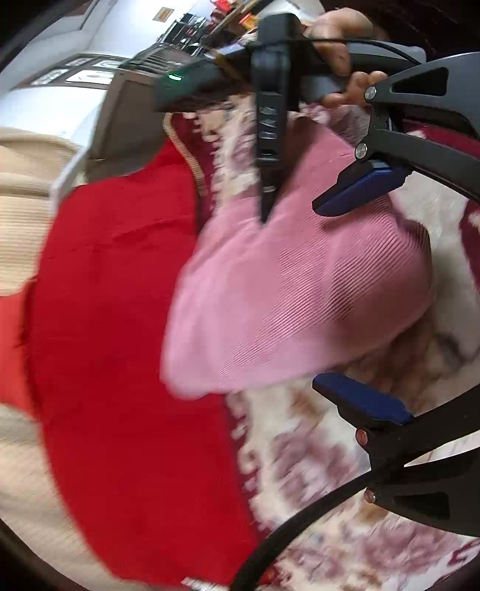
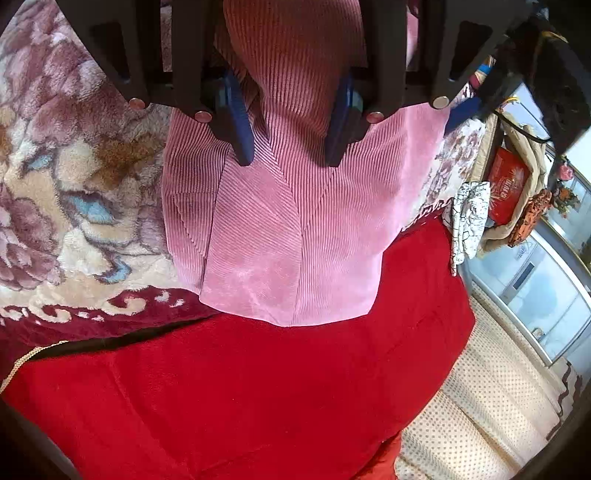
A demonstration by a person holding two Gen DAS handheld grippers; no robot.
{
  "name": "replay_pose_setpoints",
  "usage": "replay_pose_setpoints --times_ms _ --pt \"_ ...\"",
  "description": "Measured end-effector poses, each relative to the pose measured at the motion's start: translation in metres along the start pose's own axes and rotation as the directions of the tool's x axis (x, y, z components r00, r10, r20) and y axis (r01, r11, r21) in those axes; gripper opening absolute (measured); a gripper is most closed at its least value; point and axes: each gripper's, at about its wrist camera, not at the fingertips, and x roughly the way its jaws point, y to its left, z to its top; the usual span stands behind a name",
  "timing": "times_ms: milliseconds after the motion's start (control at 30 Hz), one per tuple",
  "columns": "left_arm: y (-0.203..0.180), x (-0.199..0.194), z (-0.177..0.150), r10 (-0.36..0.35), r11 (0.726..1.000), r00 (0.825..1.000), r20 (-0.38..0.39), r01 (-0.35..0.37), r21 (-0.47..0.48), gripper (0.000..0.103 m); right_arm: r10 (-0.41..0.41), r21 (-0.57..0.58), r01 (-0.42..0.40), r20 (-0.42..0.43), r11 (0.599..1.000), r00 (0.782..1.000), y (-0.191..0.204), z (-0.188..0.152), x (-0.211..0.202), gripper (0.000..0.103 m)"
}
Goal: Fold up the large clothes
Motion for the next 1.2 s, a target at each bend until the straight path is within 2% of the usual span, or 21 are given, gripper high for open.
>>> replay_pose_setpoints --times_ms 67,100,167,267,367,533,633,700,733,767,933,1100,1167,1200 --pt "0.008 -0.006 0.001 0.046 0.999 0.998 0.036 -0.045 -0.011 0.087 0.0 -0.003 0.0 0.007 1.0 1.0 -0.001 -0.003 -0.002 0.044" --pt "0.013 -0.004 0.001 0.064 0.998 0.998 0.024 -0.063 -0.027 0.087 0.001 -0.004 -0.001 0.01 1.0 1.0 -0.001 -0.003 -0.003 0.044" --pt "0.022 0.012 -0.004 0.09 0.994 0.995 -0.048 -0.093 -0.062 0.088 0.003 -0.001 -0.003 0.006 1.0 1.0 -0.001 -0.002 -0.004 0.044" --pt "0.03 0.024 -0.011 0.022 0.988 0.997 -0.074 -0.033 -0.152 0.088 0.011 0.014 -0.011 -0.006 1.0 1.0 -0.001 -0.001 -0.008 0.044" --pt "0.026 0.022 -0.009 0.048 0.992 0.997 -0.065 -0.055 -0.113 0.088 0.011 0.007 -0.011 0.016 1.0 1.0 0.006 0.003 -0.015 0.044" --pt "0.018 0.007 -0.001 0.129 0.991 0.992 -0.01 -0.129 -0.032 0.088 0.061 -0.063 -0.054 0.107 0.997 0.992 0.023 0.003 -0.04 0.045" --pt "0.024 -0.008 0.005 0.154 0.986 0.987 0.053 -0.149 -0.08 0.088 0.053 -0.08 -0.048 0.071 0.996 0.996 0.026 0.0 -0.032 0.045" --pt "0.032 -0.004 0.004 0.153 0.982 0.988 0.025 -0.149 -0.118 0.088 0.044 -0.045 -0.043 0.005 0.998 0.999 0.02 -0.004 -0.015 0.051" --pt "0.034 0.009 0.0 0.154 0.981 0.987 -0.036 -0.158 -0.111 0.088 0.043 -0.028 -0.043 -0.014 0.999 0.999 0.016 -0.005 -0.009 0.051" --pt "0.033 0.014 -0.002 0.153 0.982 0.987 -0.054 -0.158 -0.107 0.088 0.051 -0.02 -0.052 -0.016 0.998 0.999 0.014 -0.005 -0.008 0.052" --pt "0.029 0.01 0.001 0.171 0.981 0.985 -0.032 -0.173 -0.093 0.088 0.048 -0.027 -0.048 0.0 0.998 0.999 0.016 -0.004 -0.014 0.052" --pt "0.027 -0.004 0.005 0.24 0.968 0.969 0.05 -0.235 -0.09 0.088 0.041 -0.071 -0.033 0.116 0.997 0.992 0.024 -0.001 -0.036 0.052" --pt "0.035 0.004 0.005 0.267 0.956 0.964 0.014 -0.263 -0.127 0.088 0.023 -0.056 -0.017 0.111 0.998 0.994 0.02 0.001 -0.033 0.052" --pt "0.039 0.011 0.003 0.268 0.954 0.963 -0.02 -0.268 -0.137 0.088 -0.001 -0.041 0.004 0.079 0.999 0.997 0.016 0.0 -0.025 0.052"
